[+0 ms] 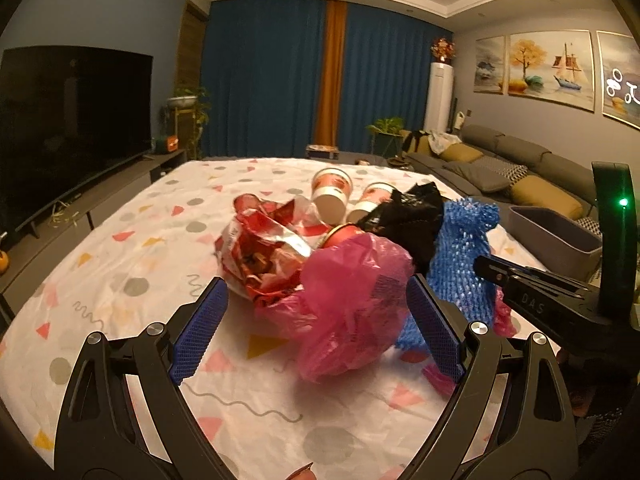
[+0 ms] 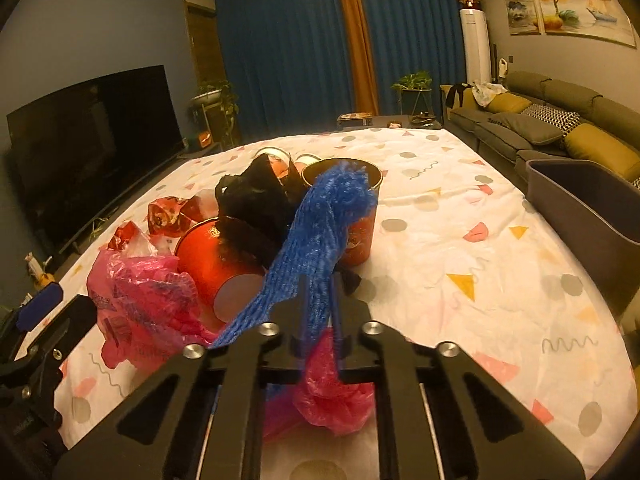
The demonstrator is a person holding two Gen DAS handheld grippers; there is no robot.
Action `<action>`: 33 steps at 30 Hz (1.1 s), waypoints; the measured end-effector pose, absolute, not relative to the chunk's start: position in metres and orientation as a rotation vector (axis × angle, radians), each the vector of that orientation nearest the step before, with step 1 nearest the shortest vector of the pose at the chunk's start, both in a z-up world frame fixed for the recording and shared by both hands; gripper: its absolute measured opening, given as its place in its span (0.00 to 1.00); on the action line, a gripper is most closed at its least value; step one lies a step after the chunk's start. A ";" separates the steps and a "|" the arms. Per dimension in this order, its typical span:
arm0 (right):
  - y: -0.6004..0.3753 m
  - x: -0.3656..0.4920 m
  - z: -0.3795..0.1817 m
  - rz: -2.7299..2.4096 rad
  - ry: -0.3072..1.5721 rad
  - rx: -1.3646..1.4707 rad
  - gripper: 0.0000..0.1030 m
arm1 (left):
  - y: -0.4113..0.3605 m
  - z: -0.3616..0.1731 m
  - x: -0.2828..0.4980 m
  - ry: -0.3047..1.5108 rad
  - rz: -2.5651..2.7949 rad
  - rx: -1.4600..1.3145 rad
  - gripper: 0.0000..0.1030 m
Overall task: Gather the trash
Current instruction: 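Grasp the pink plastic bag with the left gripper while the right grasps the blue foam net, then carry the pink bag and blue net toward the grey bin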
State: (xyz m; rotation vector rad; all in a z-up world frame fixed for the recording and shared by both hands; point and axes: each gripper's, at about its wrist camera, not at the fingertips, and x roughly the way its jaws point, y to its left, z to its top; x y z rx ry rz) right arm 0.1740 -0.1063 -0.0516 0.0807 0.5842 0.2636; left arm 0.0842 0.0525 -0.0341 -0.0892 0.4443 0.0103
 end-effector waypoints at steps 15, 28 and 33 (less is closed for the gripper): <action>-0.118 0.140 -0.016 0.273 0.459 0.073 0.07 | 0.049 -0.047 0.113 0.588 -0.079 -0.127 0.19; -0.132 0.120 0.000 0.265 0.400 0.075 0.07 | 0.037 -0.014 0.092 0.489 -0.154 -0.129 0.02; -0.142 0.113 0.011 0.253 0.363 0.080 0.07 | 0.035 0.009 0.085 0.425 -0.188 -0.140 0.02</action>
